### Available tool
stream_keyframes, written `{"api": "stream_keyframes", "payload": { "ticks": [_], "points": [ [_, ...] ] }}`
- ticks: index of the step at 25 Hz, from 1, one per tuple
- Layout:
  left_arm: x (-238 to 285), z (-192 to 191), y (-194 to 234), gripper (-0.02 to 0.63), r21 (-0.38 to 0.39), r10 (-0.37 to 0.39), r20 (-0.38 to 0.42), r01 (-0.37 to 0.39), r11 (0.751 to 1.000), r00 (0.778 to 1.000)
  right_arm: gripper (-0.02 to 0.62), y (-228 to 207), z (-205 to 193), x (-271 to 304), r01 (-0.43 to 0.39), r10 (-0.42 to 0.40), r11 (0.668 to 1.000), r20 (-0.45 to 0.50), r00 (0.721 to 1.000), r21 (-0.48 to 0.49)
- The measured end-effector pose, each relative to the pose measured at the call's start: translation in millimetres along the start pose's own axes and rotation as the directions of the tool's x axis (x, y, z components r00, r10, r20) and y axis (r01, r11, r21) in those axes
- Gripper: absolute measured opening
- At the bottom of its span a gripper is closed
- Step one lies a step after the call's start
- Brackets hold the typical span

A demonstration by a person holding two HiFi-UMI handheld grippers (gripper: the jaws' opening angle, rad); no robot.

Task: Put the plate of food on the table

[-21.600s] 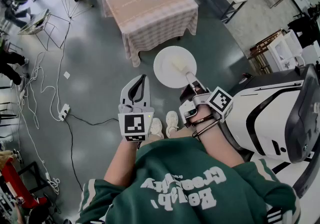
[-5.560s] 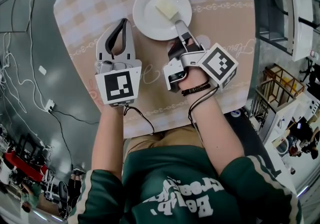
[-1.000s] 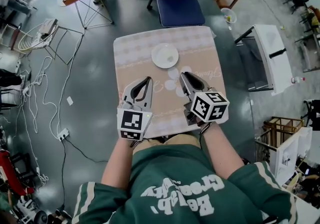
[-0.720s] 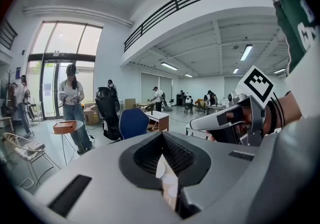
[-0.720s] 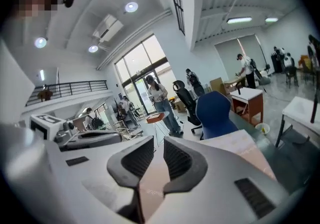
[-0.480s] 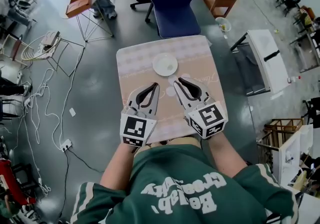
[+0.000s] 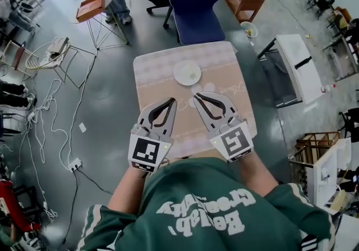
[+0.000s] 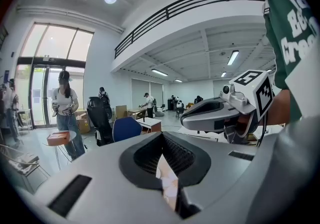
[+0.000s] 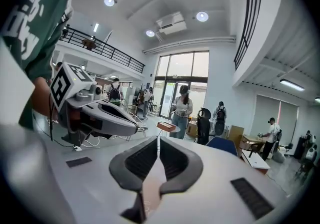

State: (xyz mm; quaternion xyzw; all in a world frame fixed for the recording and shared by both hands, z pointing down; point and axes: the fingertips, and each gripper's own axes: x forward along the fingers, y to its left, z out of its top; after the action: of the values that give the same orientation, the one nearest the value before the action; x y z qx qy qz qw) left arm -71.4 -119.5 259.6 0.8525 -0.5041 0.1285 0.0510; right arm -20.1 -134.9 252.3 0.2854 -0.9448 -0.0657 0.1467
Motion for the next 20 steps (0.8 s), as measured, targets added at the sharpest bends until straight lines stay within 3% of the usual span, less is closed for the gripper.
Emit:
{"api": "stream_keyframes", "payload": {
  "ticks": [8,20],
  "points": [
    [-15.1,7.8,-9.0,0.009,-0.007,-0.019,0.034,0.019,1.0,0.999,0.015,27.4,14.8,-1.0,-0.093,0.092,0.996,0.064,0.994,0.002],
    [-23.6,17.0,-14.0,0.009,-0.005,-0.034,0.089,0.035,0.999,0.995,0.015,21.2,15.0,-7.7,-0.055,0.051,0.997,0.072,0.996,0.047]
  ]
}}
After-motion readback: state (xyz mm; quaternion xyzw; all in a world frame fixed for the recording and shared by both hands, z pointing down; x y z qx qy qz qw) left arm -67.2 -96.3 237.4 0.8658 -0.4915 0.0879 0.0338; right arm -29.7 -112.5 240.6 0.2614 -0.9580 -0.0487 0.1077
